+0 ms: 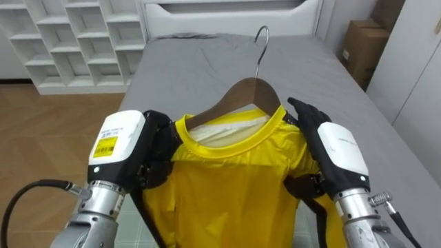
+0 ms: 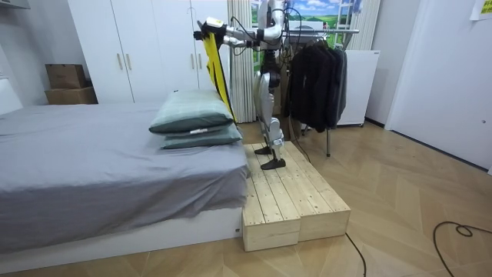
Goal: Hang clothes
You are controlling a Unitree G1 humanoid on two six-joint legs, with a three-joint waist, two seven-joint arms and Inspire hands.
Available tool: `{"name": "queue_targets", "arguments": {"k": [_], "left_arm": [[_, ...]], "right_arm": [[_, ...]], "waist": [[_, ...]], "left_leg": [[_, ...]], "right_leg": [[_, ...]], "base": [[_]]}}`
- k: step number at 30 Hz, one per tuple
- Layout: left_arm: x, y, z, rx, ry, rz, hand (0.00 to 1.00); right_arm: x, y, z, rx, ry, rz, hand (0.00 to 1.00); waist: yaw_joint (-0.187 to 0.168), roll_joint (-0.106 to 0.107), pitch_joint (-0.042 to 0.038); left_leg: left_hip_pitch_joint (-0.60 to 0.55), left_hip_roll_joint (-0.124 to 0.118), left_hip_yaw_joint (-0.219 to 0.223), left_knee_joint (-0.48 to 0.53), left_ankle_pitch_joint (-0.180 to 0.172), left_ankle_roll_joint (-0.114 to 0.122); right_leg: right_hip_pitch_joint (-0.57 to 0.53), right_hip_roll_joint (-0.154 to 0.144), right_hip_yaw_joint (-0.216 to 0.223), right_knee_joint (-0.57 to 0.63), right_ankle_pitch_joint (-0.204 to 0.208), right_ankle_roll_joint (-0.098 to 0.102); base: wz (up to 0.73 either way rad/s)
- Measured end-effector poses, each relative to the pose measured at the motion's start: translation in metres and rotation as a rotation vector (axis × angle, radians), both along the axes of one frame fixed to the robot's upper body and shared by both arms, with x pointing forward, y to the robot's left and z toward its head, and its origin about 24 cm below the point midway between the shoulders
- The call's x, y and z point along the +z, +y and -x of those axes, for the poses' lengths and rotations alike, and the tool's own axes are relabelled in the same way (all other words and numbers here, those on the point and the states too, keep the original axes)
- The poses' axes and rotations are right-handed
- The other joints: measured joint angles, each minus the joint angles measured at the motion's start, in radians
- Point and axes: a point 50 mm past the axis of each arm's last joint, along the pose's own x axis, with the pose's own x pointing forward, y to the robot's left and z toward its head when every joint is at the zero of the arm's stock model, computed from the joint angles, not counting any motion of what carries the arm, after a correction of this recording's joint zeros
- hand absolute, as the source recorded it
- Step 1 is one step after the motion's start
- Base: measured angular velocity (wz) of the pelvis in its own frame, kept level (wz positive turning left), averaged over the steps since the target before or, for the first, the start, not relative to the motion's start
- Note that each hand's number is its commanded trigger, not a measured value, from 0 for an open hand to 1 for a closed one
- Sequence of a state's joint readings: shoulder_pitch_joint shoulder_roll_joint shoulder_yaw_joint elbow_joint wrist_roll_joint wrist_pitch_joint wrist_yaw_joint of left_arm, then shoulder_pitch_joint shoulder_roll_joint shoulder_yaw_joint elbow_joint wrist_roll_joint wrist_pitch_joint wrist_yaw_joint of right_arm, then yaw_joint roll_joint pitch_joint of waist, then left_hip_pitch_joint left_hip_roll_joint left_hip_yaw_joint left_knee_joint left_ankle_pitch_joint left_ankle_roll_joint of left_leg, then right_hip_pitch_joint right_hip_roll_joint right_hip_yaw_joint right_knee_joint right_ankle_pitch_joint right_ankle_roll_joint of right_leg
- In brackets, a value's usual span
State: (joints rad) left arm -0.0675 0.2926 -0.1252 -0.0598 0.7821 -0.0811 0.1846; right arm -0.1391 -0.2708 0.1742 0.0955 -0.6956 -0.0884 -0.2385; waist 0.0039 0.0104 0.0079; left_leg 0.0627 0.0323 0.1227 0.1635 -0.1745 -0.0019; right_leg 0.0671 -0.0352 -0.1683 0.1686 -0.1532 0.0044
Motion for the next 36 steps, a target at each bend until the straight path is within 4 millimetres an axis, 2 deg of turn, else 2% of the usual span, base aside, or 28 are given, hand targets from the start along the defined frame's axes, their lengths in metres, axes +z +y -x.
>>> {"name": "queue_targets", "arguments": {"k": [4, 7, 18, 22, 23, 24, 25, 26, 31, 34, 35, 36], "left_arm": [[-0.001, -0.003, 0.0, -0.002, -0.003, -0.001, 1.0], [-0.001, -0.005, 0.0, -0.006, 0.0, 0.005, 1.0], [-0.003, -0.009, 0.0, -0.017, 0.023, 0.006, 1.0], [0.002, -0.012, 0.001, -0.033, 0.012, -0.015, 1.0], [0.003, -0.012, 0.001, -0.035, 0.009, -0.019, 1.0], [0.003, -0.012, 0.001, -0.035, 0.009, -0.019, 1.0], [0.003, -0.012, 0.001, -0.036, 0.009, -0.019, 1.0], [0.003, -0.013, 0.001, -0.037, 0.01, -0.018, 1.0], [0.003, -0.013, 0.001, -0.038, 0.011, -0.015, 1.0], [0.003, -0.013, 0.001, -0.038, 0.011, -0.013, 1.0], [0.003, -0.013, 0.001, -0.038, 0.011, -0.014, 1.0], [0.003, -0.014, 0.001, -0.038, 0.011, -0.013, 1.0]], "right_arm": [[0.004, 0.001, -0.003, 0.006, -0.012, -0.025, 0.0], [0.005, 0.002, -0.003, 0.007, -0.015, -0.031, 0.0], [-0.001, 0.006, -0.004, -0.002, -0.001, -0.055, 0.0], [-0.003, 0.004, -0.006, -0.021, -0.005, -0.057, 0.0], [-0.003, 0.004, -0.007, -0.023, -0.004, -0.056, 0.11], [-0.003, 0.004, -0.007, -0.024, -0.005, -0.056, 0.14], [-0.003, 0.004, -0.007, -0.025, -0.008, -0.056, 0.37], [-0.003, 0.003, -0.007, -0.027, -0.01, -0.057, 0.55], [-0.003, 0.002, -0.007, -0.038, -0.016, -0.06, 0.71], [-0.004, -0.002, -0.008, -0.057, -0.012, -0.063, 0.86], [-0.006, -0.004, -0.008, -0.065, -0.008, -0.065, 0.86], [-0.006, -0.004, -0.008, -0.069, -0.007, -0.066, 0.96]], "waist": [[0.002, -0.024, -0.0051], [0.002, -0.031, -0.0038], [0.005, -0.026, -0.001], [0.004, -0.024, 0.0002], [0.004, -0.021, 0.001], [0.004, -0.02, 0.0015], [0.004, -0.019, 0.0021], [0.004, -0.017, 0.0025], [0.004, -0.015, 0.0023], [0.005, -0.015, 0.0021], [0.005, -0.015, 0.002], [0.005, -0.014, 0.0018]], "left_leg": [[-0.002, 0.0, -0.015, 0.003, 0.0, 0.0], [0.0, -0.003, -0.02, 0.005, 0.0, 0.0], [-0.003, -0.009, -0.023, 0.005, 0.001, 0.002], [-0.005, -0.009, -0.035, 0.005, 0.001, 0.002], [-0.005, -0.01, -0.04, 0.005, 0.001, 0.002], [-0.005, -0.01, -0.041, 0.005, 0.001, 0.002], [-0.005, -0.01, -0.042, 0.005, 0.001, 0.002], [-0.005, -0.01, -0.042, 0.005, 0.001, 0.002], [-0.007, -0.01, -0.043, 0.005, 0.001, 0.002], [-0.009, -0.011, -0.043, 0.005, 0.001, 0.002], [-0.01, -0.011, -0.043, 0.005, 0.001, 0.002], [-0.01, -0.011, -0.043, 0.005, 0.001, 0.002]], "right_leg": [[0.006, -0.001, -0.014, 0.001, 0.0, 0.0], [0.013, -0.004, -0.022, 0.0, 0.0, 0.0], [0.016, -0.009, -0.024, -0.002, 0.0, 0.001], [0.016, -0.008, -0.026, -0.004, -0.001, 0.002], [0.016, -0.008, -0.026, -0.004, -0.001, 0.002], [0.016, -0.008, -0.027, -0.004, -0.001, 0.002], [0.016, -0.008, -0.027, -0.004, -0.001, 0.002], [0.016, -0.008, -0.027, -0.004, -0.001, 0.002], [0.016, -0.009, -0.027, -0.007, -0.001, 0.002], [0.016, -0.008, -0.027, -0.011, -0.001, 0.002], [0.016, -0.008, -0.027, -0.012, -0.001, 0.002], [0.016, -0.008, -0.027, -0.012, -0.001, 0.002]], "base": [[0.1], [0.07], [0.0], [0.06], [0.0], [0.0], [0.0], [0.0], [0.0], [0.0], [0.0], [0.0]]}}
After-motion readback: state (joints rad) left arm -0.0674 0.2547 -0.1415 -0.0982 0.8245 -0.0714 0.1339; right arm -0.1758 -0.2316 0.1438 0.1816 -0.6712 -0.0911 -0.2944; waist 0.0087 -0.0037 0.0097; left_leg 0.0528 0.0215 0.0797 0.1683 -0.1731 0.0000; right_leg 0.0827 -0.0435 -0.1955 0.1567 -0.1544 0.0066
